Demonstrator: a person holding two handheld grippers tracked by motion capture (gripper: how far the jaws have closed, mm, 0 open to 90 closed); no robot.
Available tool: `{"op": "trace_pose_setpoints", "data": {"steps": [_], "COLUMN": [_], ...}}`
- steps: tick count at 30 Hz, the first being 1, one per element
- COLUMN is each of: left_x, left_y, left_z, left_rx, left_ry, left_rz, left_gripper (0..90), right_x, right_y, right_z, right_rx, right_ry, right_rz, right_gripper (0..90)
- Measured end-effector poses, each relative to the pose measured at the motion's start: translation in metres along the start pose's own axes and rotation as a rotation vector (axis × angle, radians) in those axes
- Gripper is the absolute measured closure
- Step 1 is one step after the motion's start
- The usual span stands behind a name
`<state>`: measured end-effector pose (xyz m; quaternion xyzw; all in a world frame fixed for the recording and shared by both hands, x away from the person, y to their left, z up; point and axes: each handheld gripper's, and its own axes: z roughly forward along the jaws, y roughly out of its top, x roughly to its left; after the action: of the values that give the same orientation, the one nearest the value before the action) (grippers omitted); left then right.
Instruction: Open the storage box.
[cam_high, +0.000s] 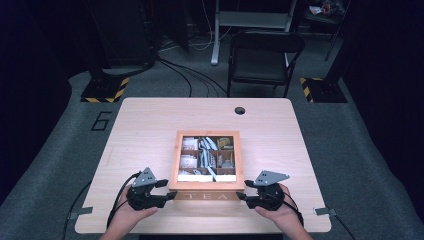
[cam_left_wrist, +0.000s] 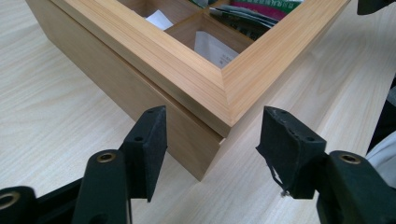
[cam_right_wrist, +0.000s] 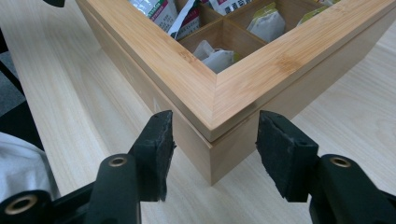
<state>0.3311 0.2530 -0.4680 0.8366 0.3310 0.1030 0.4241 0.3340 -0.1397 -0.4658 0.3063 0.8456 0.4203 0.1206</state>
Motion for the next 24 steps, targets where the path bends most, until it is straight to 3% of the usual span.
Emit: {"op": "trace_pose_setpoints", "data": {"steps": [2, 11, 19, 24], "left_x": [-0.0012, -0.004, -0.0077, -0.008], "left_y": [-0.0003, -0.0005, 0.0021, 0.0028], "left_z": [0.0009, 0.0037, 0.0019, 0.0013], "left_rx": [-0.001, -0.006, -0.003, 0.0], "left_ry": [0.001, 0.028, 0.038, 0.037], "left_rz": [-0.005, 0.003, 0.019, 0.009], "left_gripper": [43.7, 50.0, 50.6, 51.1], "right_x": [-0.0011, 0.0026, 0.0045, 0.0044], "right_y": [-0.0005, -0.0002, 0.0009, 0.0013], "right_z": [0.0013, 0.0043, 0.0054, 0.0054], "right_rx": [0.01, 0.001, -0.002, -0.004], "right_ry": [0.015, -0.017, -0.038, -0.037], "right_rz": [0.003, -0.002, -0.012, -0.009], "right_gripper": [46.8, 50.3, 50.6, 50.6]}}
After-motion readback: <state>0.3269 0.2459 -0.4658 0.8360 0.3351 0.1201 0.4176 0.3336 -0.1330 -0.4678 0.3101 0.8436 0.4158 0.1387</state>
